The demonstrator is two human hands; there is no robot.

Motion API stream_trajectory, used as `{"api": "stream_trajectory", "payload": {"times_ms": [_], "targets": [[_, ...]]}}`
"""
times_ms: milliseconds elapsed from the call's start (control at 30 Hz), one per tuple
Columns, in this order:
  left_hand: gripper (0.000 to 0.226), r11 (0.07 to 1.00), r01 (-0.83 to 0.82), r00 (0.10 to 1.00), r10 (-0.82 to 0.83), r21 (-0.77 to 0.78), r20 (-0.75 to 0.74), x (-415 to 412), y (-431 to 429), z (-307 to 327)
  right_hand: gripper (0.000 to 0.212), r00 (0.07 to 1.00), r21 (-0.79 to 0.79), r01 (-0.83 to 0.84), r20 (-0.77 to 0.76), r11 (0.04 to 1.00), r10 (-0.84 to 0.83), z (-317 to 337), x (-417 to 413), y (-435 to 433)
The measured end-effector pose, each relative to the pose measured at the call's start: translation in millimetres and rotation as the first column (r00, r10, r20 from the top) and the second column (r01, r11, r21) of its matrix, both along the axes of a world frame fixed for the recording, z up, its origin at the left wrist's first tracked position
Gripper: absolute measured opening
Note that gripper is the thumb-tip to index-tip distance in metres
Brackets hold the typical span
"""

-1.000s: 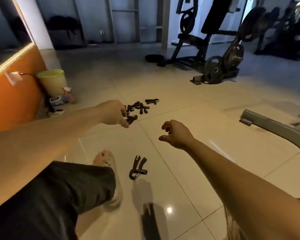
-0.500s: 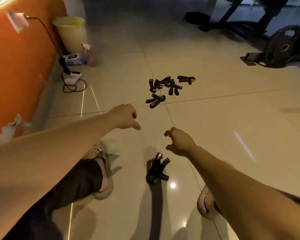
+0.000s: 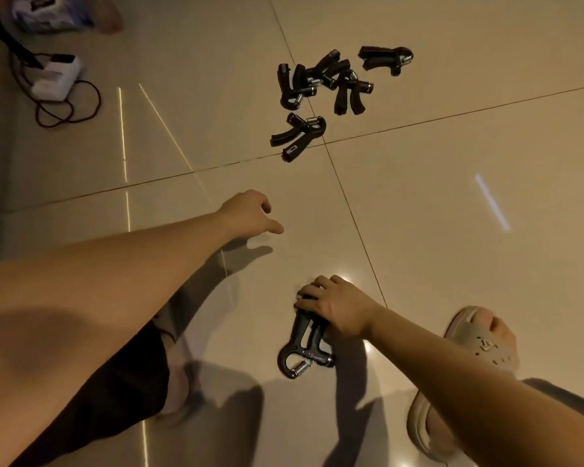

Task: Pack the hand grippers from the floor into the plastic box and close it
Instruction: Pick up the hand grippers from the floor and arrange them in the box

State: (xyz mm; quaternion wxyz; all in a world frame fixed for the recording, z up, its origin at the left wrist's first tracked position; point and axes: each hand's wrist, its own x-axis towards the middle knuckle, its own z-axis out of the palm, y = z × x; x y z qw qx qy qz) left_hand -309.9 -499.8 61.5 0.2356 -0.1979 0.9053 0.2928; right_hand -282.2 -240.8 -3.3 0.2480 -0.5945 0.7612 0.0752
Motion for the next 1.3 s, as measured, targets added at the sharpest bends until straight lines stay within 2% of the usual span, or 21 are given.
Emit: {"api": "stream_trajectory", "payload": {"times_ms": [300, 433, 533, 700, 867, 967, 1133, 1233, 1300], "targets": [[0.069, 0.999, -0.012, 0.998, 0.009, -0.038, -0.068, -67.4, -16.4, -33.3, 0.066, 0.948, -0.098, 0.296, -0.093, 0.950, -0.305, 1.6, -99.6, -9.8], [0.076, 0.990, -0.087, 0.974, 0.061, -0.112, -0.218, -110.5, -15.7, -49.2, 0.065, 0.832, -0.166, 0.493, -0.196, 0.854, -0.519, -10.1, -133.5, -5.1], [0.076, 0.971, -0.114, 0.943, 0.038, -0.212, -0.332, -141.8, -10.4, -60.4, 0.063, 0.753, -0.226, 0.581, -0.217, 0.782, -0.622, -20.7, -134.7, -6.6], [0.093, 0.964, -0.096, 0.959, 0.023, -0.249, -0.282, -187.0, -17.1, -77.7, 0.057, 0.718, -0.289, 0.603, -0.209, 0.744, -0.664, -30.3, -131.7, -6.0], [0.075, 0.956, -0.111, 0.956, 0.028, -0.271, -0.290, -194.8, -20.7, -91.2, 0.052, 0.719, -0.326, 0.606, -0.164, 0.725, -0.675, -28.7, -130.3, -4.1], [0.074, 0.956, -0.124, 0.967, 0.057, -0.266, -0.248, -187.9, -16.0, -87.8, 0.052, 0.715, -0.316, 0.621, -0.148, 0.718, -0.683, -27.4, -129.0, -3.7], [0.071, 0.972, -0.079, 0.968, 0.022, -0.222, -0.248, -160.7, -22.9, -64.6, 0.055, 0.712, -0.247, 0.636, -0.177, 0.731, -0.680, -20.0, -128.3, -9.8], [0.064, 0.979, -0.016, 0.948, -0.049, -0.201, -0.313, -140.0, -29.6, -35.9, 0.056, 0.718, -0.146, 0.659, -0.170, 0.738, -0.675, -4.4, -128.8, -12.6], [0.065, 0.981, 0.022, 0.926, -0.093, -0.194, -0.365, -126.9, -28.0, -11.9, 0.056, 0.693, -0.097, 0.702, -0.133, 0.705, -0.708, 9.8, -124.3, -8.7]]}}
